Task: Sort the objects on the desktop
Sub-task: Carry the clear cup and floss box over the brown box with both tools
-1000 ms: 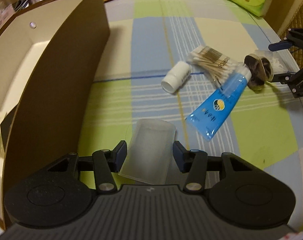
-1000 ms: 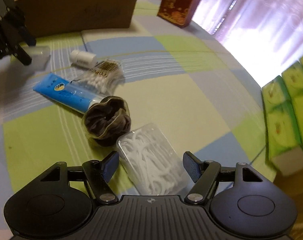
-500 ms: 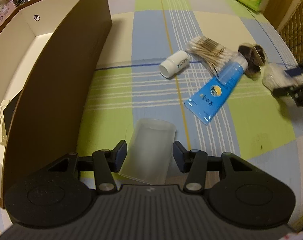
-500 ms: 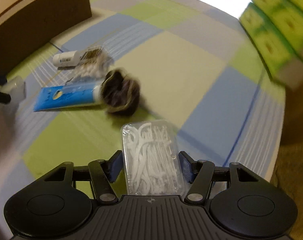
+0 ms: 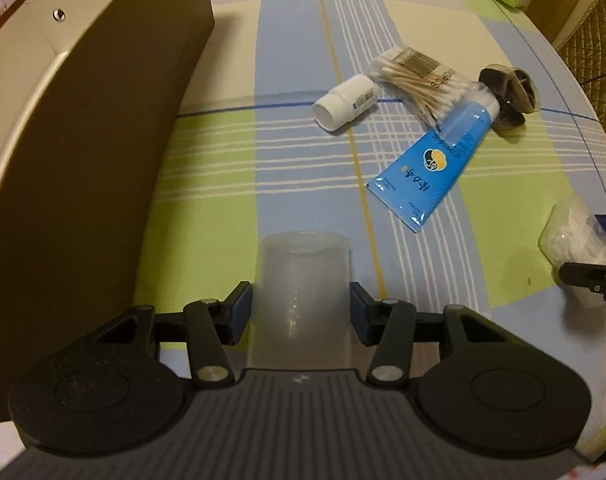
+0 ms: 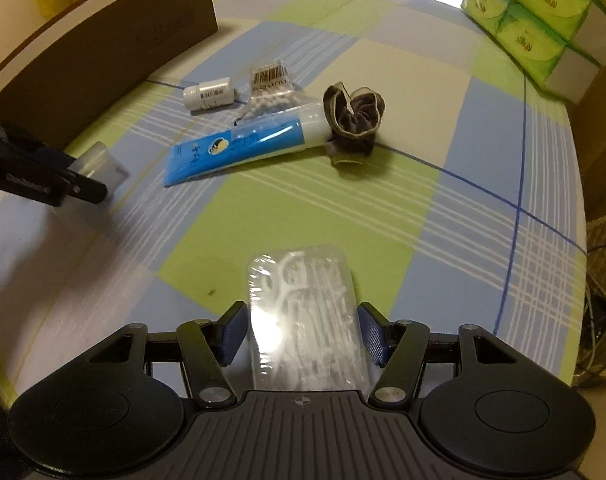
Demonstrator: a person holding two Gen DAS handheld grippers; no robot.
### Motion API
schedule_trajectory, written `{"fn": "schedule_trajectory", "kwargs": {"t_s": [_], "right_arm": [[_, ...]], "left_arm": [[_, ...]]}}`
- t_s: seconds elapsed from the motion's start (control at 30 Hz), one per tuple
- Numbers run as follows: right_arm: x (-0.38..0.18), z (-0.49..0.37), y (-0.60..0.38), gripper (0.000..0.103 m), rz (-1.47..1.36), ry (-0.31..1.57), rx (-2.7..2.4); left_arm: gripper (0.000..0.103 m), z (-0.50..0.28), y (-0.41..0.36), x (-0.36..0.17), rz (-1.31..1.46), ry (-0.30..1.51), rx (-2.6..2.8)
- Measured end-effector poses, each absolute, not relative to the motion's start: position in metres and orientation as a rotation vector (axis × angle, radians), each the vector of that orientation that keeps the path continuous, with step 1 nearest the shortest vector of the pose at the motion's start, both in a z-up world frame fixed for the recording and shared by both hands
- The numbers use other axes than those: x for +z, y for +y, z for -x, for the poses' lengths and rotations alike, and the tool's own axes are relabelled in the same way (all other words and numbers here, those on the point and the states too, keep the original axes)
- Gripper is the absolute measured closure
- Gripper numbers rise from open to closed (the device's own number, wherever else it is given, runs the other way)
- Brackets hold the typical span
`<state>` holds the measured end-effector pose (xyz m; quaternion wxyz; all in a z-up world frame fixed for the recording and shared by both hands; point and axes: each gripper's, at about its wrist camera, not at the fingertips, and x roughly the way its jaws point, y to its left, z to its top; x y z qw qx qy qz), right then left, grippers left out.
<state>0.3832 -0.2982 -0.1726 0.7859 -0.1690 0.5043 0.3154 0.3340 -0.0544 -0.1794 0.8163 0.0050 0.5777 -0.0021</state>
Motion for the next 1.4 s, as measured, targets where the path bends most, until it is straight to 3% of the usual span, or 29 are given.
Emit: {"fn": "schedule_trajectory", "kwargs": {"t_s": [0.47,0.97,1.4], "right_arm": [[-0.174,-0.364,-0.300,0.049,0.302,1.137,0.657],[-0.111,-0.317,-0.254,0.049,0.273,1.044,0.870],[-0.085,-0.279,-0.167,0.049,0.337,0.970,1.133]], "left_arm": [[0.057,-0.287,-0.059,-0.167,0.032,1.198,-0.037],[0.057,-0.226,-0.042,-0.106,0.111,1.063,-0.023],[0.057,-0.168,0.018,-0.068,0.184,0.984,0.116]]}}
